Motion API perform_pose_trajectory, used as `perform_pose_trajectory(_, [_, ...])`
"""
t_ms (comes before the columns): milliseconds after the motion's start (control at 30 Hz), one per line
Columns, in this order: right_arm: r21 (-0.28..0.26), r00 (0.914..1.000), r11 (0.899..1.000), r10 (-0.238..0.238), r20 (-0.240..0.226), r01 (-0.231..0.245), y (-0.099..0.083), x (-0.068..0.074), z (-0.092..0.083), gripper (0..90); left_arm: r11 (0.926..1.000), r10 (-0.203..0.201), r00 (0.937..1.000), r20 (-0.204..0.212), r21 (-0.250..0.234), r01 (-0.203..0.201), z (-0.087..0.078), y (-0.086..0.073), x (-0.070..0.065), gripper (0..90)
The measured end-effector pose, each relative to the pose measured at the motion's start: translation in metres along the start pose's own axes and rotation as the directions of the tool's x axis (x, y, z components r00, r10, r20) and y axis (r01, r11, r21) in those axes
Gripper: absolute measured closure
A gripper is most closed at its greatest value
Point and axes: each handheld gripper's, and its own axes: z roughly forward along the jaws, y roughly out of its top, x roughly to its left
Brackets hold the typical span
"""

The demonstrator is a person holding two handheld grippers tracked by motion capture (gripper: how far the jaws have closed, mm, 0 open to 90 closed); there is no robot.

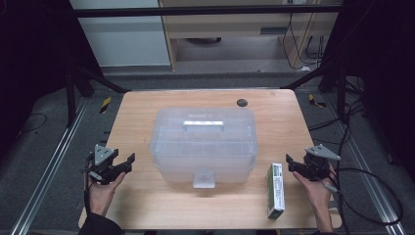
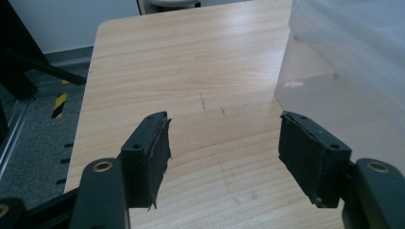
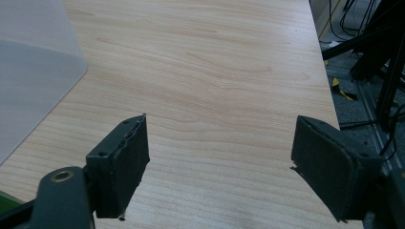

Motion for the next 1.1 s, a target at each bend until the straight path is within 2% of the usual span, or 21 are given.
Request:
perform_pose_trajectory(100, [-0.002,1.0,1.0,-0.005,-0.007,0.005,0.0,0.002,0.0,20.7,0.9999,-0.013,0.9997,0.019,-0.005,0.013,-0.004,0.004,0.002,33.6])
perform_pose_trajectory(133, [0.003,0.9998,1.0,-0.02,-0.003,0.02,0.0,0.002,0.0,21.4,0.9997,-0.025,0.9994,0.025,-0.004,0.025,-0.006,0.005,0.004,30.9])
perform_pose_trajectory(167, [-0.007,0.9998,1.0,-0.017,0.01,0.017,0.0,0.001,0.0,21.8,0.9991,-0.042,0.9979,0.05,0.0,0.042,-0.008,0.008,0.006,31.0])
perform_pose_trajectory(233, [-0.007,1.0,1.0,-0.006,0.002,0.006,0.0,0.0,0.0,21.3,0.999,-0.046,0.9976,0.053,0.002,0.046,-0.009,0.009,0.007,30.9])
perform_pose_trajectory(267, [-0.002,1.0,1.0,0.005,-0.002,-0.005,0.0,0.0,0.001,21.1,0.9996,-0.028,0.9974,0.066,0.005,0.028,-0.009,0.013,0.008,31.4])
perform_pose_trajectory(367, [0.01,0.9999,1.0,-0.01,-0.002,0.01,-0.001,0.002,0.002,20.8,0.9998,-0.021,0.9969,0.076,-0.001,0.021,-0.011,0.016,0.009,31.4])
perform_pose_trajectory(400, [0.011,0.9999,1.0,-0.016,-0.002,0.016,-0.001,0.002,0.002,21.0,1.0,-0.008,0.9951,0.098,-0.004,0.008,-0.012,0.02,0.009,31.2])
perform_pose_trajectory(433, [0.008,0.9998,1.0,-0.02,0.0,0.02,-0.001,0.002,0.002,21.1,1.0,0.004,0.9947,0.102,-0.005,-0.004,-0.013,0.023,0.009,30.8])
perform_pose_trajectory(533, [0.007,0.9999,1.0,-0.014,-0.006,0.014,-0.001,0.002,0.001,21.0,0.9999,0.012,0.9939,0.109,-0.011,-0.011,-0.015,0.026,0.009,30.8])
perform_pose_trajectory(633, [0.014,0.9999,1.0,-0.016,-0.006,0.016,-0.001,0.002,0.003,20.5,0.9987,0.035,0.9933,0.11,-0.042,-0.03,-0.019,0.037,0.009,30.3])
perform_pose_trajectory(867, [0.014,0.9998,1.0,-0.019,-0.01,0.019,-0.002,0.001,0.003,19.9,0.996,0.037,0.9905,0.132,-0.085,-0.026,-0.026,0.054,0.011,30.2])
perform_pose_trajectory(1000, [0.017,0.9997,1.0,-0.021,-0.014,0.021,-0.002,0.0,0.003,19.5,0.9946,0.059,0.9887,0.138,-0.092,-0.046,-0.028,0.064,0.009,30.3])
perform_pose_trajectory(1100, [0.018,0.9997,1.0,-0.018,-0.013,0.019,-0.002,0.0,0.003,19.2,0.9924,0.091,0.9855,0.143,-0.095,-0.078,-0.03,0.074,0.008,30.2])
